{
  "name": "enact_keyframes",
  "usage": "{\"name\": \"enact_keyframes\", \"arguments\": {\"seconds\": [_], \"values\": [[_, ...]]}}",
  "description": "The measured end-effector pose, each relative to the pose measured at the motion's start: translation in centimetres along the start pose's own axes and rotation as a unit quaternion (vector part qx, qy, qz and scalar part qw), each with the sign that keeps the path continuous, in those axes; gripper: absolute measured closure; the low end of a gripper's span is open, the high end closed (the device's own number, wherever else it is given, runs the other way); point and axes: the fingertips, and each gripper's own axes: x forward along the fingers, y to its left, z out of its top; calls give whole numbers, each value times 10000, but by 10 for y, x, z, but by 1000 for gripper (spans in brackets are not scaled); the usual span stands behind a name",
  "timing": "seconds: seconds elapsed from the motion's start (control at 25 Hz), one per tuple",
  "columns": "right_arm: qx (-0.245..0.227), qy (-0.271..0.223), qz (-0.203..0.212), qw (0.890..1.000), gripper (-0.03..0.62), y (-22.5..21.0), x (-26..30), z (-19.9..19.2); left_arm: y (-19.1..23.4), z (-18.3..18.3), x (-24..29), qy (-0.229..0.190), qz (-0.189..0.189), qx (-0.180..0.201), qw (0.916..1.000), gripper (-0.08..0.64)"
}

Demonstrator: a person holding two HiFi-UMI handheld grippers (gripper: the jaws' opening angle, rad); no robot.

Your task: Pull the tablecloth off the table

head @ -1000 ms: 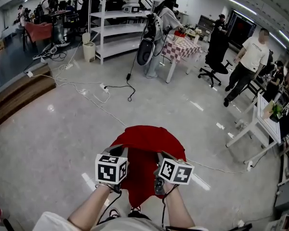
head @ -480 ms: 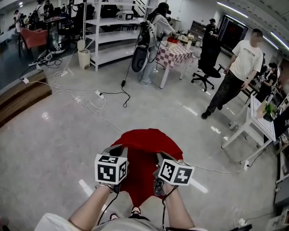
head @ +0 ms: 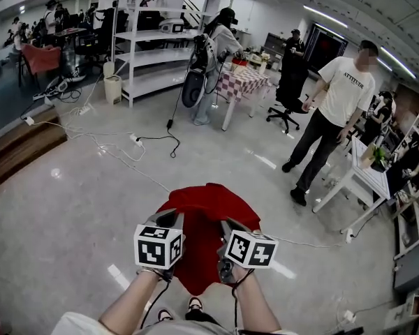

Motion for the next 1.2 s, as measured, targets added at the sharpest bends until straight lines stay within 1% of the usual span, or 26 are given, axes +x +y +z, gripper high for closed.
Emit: {"name": "enact_keyframes", "arguments": {"seconds": [0.2, 0.4, 0.76, 0.88, 1.04, 1.2], "values": [[59, -243, -60, 9997, 566, 1, -21, 6, -16, 8, -12, -193, -212, 47, 9996, 543], [71, -365, -52, 9993, 566, -7, -38, 12, -35, 16, -17, -326, -316, 106, 9989, 543], [-116, -436, 71, 9990, 566, -5, -65, 10, -56, 20, -28, -498, -274, 69, 9984, 543], [-89, -439, 116, 9989, 566, -7, -80, 2, -73, 11, -36, -488, -299, 113, 9983, 542], [-67, -376, 217, 9990, 566, -11, -102, -16, -95, -11, -51, -422, -271, 102, 9987, 543], [-80, -287, 435, 9986, 566, -2, -115, -39, -102, -38, -69, -318, -121, 38, 9994, 543]]}}
